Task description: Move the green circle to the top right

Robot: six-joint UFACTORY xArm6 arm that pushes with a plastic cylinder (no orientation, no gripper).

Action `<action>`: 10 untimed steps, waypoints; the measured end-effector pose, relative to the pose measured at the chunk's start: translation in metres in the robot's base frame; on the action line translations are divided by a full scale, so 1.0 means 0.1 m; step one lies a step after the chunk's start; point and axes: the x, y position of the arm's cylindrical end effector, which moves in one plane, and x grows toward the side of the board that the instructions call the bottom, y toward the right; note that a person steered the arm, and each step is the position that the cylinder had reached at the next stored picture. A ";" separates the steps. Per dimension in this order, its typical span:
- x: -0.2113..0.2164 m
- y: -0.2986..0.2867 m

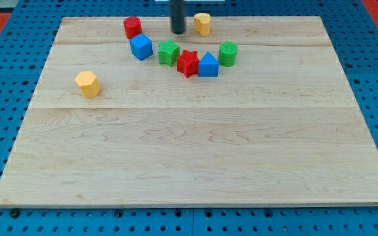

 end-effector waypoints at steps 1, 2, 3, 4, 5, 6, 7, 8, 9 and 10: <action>0.12 0.49; 0.22 0.41; 0.44 0.37; 0.46 0.55; 0.54 0.80; 0.57 0.70; 0.88 0.46; 1.21 0.62; 0.92 1.10; 0.64 1.52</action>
